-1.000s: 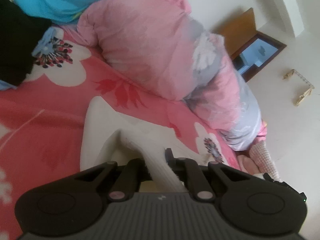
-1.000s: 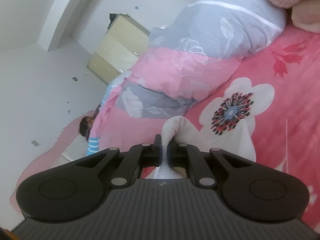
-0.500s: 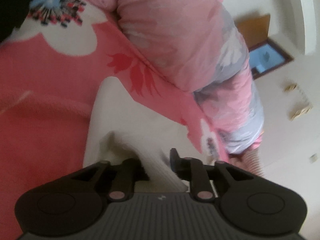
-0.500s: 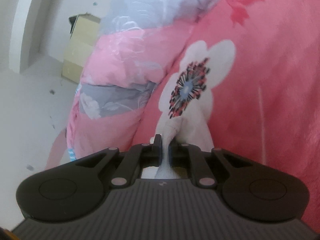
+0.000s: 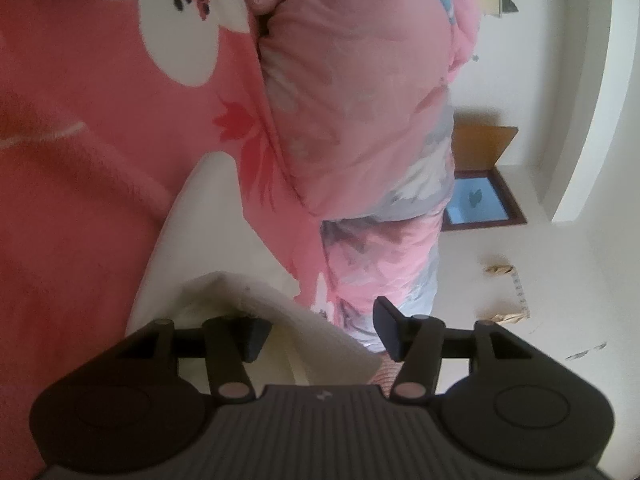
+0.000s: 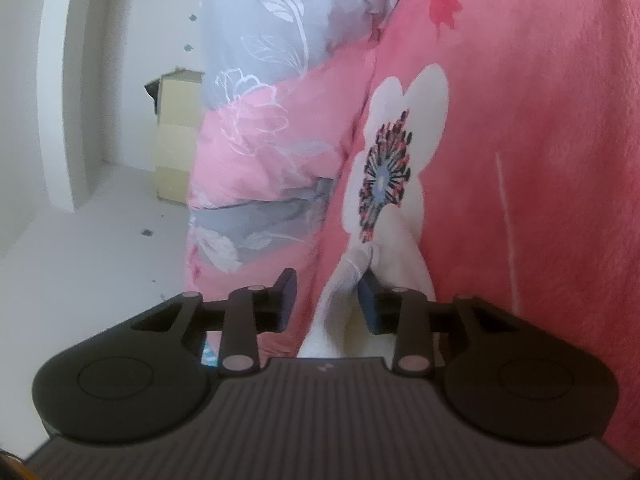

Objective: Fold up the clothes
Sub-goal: 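Lift and fold the gripped shirt over with both grippers, then open both grippers to release the folded shirt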

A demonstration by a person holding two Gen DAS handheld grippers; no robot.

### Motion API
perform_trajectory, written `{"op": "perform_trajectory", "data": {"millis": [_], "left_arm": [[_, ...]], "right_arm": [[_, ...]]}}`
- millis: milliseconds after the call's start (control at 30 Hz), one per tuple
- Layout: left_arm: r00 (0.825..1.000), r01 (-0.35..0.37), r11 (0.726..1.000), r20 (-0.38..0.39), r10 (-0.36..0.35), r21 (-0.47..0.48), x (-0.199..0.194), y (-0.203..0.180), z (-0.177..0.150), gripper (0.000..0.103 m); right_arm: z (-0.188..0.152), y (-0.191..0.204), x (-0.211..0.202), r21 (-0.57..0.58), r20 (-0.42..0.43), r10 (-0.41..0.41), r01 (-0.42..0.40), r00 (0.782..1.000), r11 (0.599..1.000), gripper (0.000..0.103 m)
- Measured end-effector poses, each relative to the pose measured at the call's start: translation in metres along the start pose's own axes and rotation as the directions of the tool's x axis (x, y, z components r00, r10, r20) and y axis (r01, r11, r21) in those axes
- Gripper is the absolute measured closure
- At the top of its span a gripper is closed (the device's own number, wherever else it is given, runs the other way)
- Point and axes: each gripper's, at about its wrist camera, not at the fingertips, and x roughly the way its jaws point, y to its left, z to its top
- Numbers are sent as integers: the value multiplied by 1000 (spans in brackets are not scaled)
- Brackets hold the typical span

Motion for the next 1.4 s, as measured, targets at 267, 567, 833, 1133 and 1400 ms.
{"op": "perform_trajectory", "data": {"millis": [267, 567, 833, 1133, 1400], "left_arm": [[996, 81, 994, 30, -79, -71, 3, 11, 3, 36], [992, 114, 988, 61, -108, -105, 5, 14, 3, 32], [990, 131, 978, 79, -119, -162, 5, 20, 4, 32], [987, 123, 966, 126, -96, -229, -11, 14, -5, 21], [981, 99, 965, 185, -54, -242, -48, -10, -40, 12]], "right_arm": [[6, -10, -8, 99, 58, 158, -163, 986, 982, 37], [0, 10, 13, 41, -121, 272, -269, 955, 962, 32], [2, 5, 13, 51, -28, 239, -237, 971, 970, 27], [8, -7, 1, 79, 62, 179, -184, 982, 980, 26], [-9, -4, -36, 147, 167, 119, -144, 979, 978, 24]]}}
